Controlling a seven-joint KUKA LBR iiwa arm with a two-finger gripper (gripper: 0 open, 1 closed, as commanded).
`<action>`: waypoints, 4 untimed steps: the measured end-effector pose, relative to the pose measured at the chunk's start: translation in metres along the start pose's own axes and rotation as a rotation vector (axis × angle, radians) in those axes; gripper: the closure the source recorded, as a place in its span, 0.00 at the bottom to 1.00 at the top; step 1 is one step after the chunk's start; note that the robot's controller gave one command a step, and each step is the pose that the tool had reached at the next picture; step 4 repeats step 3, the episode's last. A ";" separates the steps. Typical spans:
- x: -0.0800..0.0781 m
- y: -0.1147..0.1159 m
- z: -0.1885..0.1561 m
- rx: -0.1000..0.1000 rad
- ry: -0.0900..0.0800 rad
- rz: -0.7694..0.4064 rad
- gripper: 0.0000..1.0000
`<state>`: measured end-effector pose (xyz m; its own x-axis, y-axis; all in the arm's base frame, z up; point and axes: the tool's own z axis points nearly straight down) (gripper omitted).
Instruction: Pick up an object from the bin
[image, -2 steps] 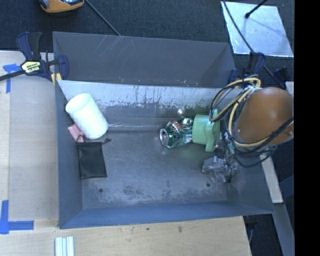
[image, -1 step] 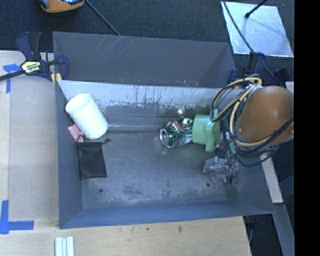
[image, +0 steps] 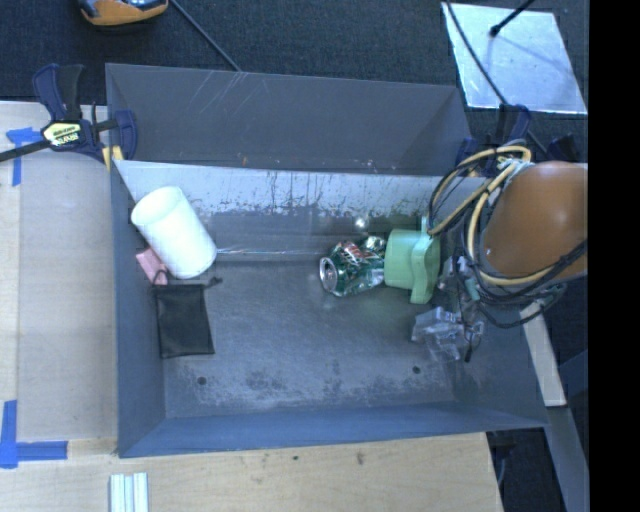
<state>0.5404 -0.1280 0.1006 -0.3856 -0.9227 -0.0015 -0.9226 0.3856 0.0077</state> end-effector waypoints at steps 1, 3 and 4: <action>0.000 -0.001 -0.022 0.004 0.000 0.001 1.00; 0.000 -0.002 -0.063 0.012 -0.001 0.002 1.00; 0.000 -0.002 -0.063 0.012 -0.001 0.002 1.00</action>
Offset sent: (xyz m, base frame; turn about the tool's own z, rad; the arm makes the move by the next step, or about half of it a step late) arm 0.0000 -0.0001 0.0278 0.0000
